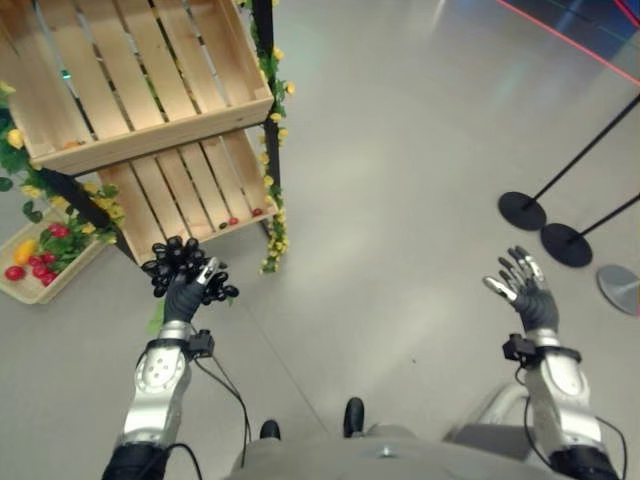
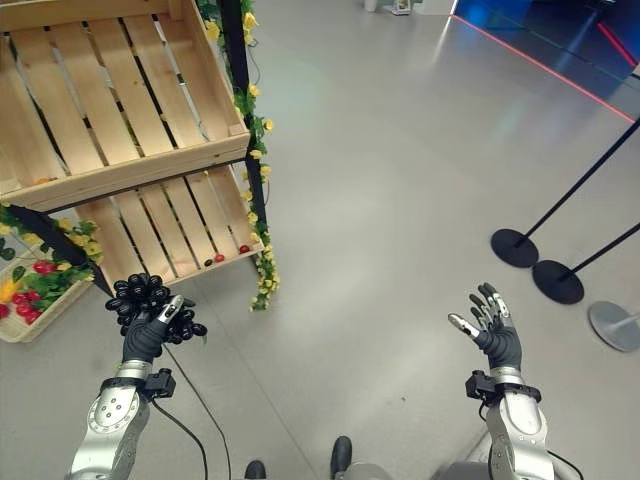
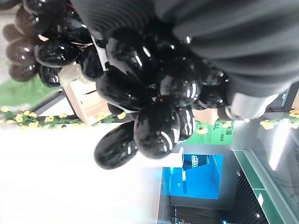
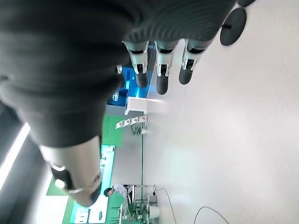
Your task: Pick up the fruits from the basket on one side to the basket on the other side
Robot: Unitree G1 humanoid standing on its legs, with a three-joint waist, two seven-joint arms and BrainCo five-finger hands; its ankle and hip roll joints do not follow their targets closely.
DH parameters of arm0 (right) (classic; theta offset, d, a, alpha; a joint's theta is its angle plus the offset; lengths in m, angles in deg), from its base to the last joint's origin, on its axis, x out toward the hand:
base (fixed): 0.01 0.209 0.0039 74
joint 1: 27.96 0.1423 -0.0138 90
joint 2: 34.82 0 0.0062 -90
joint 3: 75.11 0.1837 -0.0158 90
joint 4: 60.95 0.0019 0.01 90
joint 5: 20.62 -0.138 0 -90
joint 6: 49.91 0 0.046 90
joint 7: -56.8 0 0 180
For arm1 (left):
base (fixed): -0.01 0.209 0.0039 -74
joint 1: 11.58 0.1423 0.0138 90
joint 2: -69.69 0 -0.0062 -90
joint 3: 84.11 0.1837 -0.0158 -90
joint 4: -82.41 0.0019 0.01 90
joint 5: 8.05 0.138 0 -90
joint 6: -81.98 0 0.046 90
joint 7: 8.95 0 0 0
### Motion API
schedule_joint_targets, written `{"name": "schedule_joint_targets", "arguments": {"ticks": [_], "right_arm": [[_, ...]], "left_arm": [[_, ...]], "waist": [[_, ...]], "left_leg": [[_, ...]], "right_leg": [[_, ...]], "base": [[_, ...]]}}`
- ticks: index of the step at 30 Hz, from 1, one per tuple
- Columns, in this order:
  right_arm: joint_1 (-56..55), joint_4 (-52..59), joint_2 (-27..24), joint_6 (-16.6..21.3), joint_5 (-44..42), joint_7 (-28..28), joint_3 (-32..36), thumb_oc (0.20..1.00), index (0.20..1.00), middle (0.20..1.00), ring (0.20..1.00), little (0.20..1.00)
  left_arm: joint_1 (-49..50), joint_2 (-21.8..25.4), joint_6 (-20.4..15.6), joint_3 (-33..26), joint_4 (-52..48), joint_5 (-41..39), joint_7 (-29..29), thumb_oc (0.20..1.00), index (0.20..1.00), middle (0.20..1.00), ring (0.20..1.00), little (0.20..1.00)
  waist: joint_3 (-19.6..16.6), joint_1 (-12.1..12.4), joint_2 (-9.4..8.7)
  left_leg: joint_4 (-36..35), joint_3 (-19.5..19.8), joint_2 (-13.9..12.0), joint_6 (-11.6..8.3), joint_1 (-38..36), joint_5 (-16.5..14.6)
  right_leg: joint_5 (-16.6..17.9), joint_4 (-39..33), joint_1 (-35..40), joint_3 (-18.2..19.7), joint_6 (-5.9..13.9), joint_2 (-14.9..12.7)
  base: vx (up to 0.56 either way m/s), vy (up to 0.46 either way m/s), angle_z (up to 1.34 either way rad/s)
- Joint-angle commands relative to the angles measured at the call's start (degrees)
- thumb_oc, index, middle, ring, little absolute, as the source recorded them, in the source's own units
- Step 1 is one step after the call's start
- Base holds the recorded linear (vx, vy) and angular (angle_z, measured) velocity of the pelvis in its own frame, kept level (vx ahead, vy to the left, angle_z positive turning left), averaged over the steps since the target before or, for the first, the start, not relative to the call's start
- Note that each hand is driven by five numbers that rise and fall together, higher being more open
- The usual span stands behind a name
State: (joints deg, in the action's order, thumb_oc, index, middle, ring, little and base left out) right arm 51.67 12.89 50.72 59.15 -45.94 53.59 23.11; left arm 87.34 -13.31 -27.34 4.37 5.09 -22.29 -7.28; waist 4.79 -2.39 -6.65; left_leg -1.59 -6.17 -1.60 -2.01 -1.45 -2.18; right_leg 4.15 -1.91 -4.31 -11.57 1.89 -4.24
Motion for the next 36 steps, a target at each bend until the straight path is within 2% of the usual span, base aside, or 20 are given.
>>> {"name": "schedule_joint_targets", "arguments": {"ticks": [1, 10, 15, 25, 31, 36], "right_arm": [[1.73, 1.60, -0.22, 2.02, 0.80, -0.08, 1.36, 1.000, 1.000, 1.000, 1.000, 1.000], [1.10, 1.25, -0.49, 2.18, 1.45, 0.11, 2.04, 1.000, 1.000, 1.000, 1.000, 1.000], [1.54, 1.04, -0.78, 1.52, 1.85, 0.20, 1.63, 1.000, 1.000, 1.000, 1.000, 1.000], [1.92, 0.76, -1.04, 0.21, 2.38, 0.03, 0.26, 1.000, 1.000, 1.000, 1.000, 1.000], [1.62, 1.06, -1.38, -0.96, 2.47, -0.75, -1.15, 1.000, 1.000, 1.000, 1.000, 1.000], [0.69, 0.97, -1.55, -1.30, 3.13, -1.18, -1.43, 1.000, 1.000, 1.000, 1.000, 1.000]], "left_arm": [[-1.29, 2.14, -4.21, -4.05, -7.19, 1.41, -0.15, 0.200, 0.200, 0.200, 0.200, 0.200], [-0.75, 1.82, -4.46, -8.81, -17.27, 0.92, 0.96, 0.200, 0.200, 0.200, 0.200, 0.200], [-3.24, 1.81, -3.52, -9.00, -19.06, 0.09, 1.53, 0.200, 0.200, 0.200, 0.200, 0.200], [-11.51, 2.90, -1.23, -5.13, -16.53, 3.30, 4.08, 0.200, 0.200, 0.200, 0.200, 0.200], [-19.99, 3.61, 0.33, -1.59, -11.72, 4.53, 6.47, 0.200, 0.200, 0.200, 0.200, 0.200], [-22.14, 3.93, 0.98, -1.96, -10.00, 5.62, 7.91, 0.200, 0.200, 0.200, 0.200, 0.200]], "waist": [[-1.19, -0.13, 0.68], [-2.66, -0.23, 1.53], [-3.17, -0.52, 1.90], [-4.34, -1.54, 2.11], [-5.29, -3.19, 2.31], [-5.83, -3.82, 2.47]], "left_leg": [[3.45, 0.87, 0.57, 1.21, 2.68, -1.79], [2.12, 0.68, 0.60, 0.84, 0.76, -1.80], [2.50, 0.77, 0.71, 0.79, 0.20, -2.28], [1.95, 0.26, 0.32, 0.57, -1.31, -2.58], [1.31, -0.65, -0.21, 0.36, -2.54, -2.49], [1.15, -1.05, -0.30, 0.31, -3.36, -2.68]], "right_leg": [[-2.59, 4.46, 1.50, -0.37, 6.02, -2.84], [-2.37, 2.32, 3.10, -0.38, 5.92, -2.74], [-2.63, 2.34, 4.03, -0.38, 5.84, -2.72], [-3.01, 2.11, 5.03, -0.07, 5.84, -2.39], [-3.19, 2.41, 5.06, 1.16, 5.78, -1.76], [-3.35, 2.40, 5.55, 1.56, 5.82, -1.50]], "base": [[0.00, 0.000, 0.00], [0.05, 0.003, -0.02], [0.03, -0.006, 0.01], [0.03, -0.008, 0.00], [0.04, -0.016, -0.13], [0.03, -0.006, -0.07]]}}
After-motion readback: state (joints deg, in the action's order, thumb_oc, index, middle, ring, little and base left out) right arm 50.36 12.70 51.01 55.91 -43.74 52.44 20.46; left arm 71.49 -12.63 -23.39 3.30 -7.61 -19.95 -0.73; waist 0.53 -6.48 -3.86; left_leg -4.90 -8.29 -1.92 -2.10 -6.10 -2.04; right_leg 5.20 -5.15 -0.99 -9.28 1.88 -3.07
